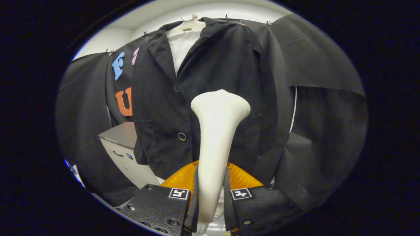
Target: Iron the clothes twice with a garment steamer, once on the left side and once on the right side.
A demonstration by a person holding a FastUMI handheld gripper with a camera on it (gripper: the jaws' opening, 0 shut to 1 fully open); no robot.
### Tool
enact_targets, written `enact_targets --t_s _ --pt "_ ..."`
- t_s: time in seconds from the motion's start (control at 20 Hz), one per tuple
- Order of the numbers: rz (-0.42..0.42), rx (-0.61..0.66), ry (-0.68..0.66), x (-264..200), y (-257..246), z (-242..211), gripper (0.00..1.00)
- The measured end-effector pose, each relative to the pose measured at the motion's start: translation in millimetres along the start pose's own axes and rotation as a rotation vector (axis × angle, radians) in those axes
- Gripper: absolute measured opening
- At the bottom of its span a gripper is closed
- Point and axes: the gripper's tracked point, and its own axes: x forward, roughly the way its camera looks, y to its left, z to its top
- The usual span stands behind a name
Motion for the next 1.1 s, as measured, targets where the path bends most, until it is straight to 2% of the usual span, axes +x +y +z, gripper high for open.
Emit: enact_targets --t_s 0.7,1.1 --pt "-0.055 0.048 0.207 10 -6 -144 0.34" --pt "-0.088 0.060 0.290 -1 -9 -191 0.34"
